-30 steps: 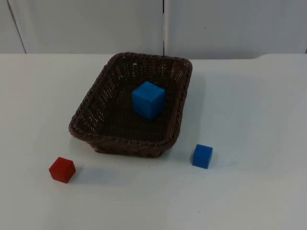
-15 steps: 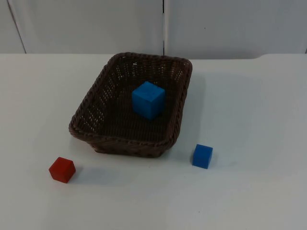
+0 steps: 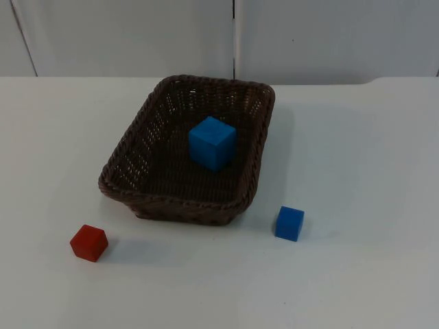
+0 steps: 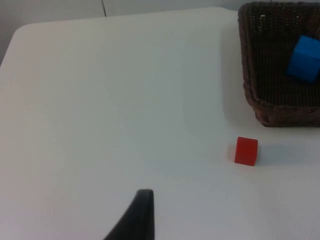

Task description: Pick up the basket with the left hand and place the largest block into the basket with the right hand.

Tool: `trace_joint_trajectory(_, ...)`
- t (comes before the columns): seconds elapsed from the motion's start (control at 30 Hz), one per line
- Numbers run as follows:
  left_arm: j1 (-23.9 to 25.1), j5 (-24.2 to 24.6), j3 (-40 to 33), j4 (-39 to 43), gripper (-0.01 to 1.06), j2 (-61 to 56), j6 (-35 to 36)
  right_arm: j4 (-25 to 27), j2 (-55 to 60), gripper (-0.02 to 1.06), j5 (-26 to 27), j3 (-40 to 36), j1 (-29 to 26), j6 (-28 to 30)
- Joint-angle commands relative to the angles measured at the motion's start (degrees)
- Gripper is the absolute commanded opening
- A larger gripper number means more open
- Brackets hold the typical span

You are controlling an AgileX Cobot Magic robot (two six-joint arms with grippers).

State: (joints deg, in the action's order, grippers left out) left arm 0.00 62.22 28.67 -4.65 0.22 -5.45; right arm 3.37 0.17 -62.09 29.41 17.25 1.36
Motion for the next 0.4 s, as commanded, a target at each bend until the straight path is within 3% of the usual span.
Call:
trace_joint_trajectory(0.0, 0.07, -0.61, -0.25, -0.19, 1.05, -0.22, 0.45, -0.07, -0.17, 1.05, 0.39, 0.1, -2.81, 0.38)
trace_joint_trajectory(0.37, 0.07, -0.61, -0.25, -0.19, 1.05, -0.22, 0.45, -0.07, -0.17, 1.05, 0.39, 0.1, -13.68, 0.38)
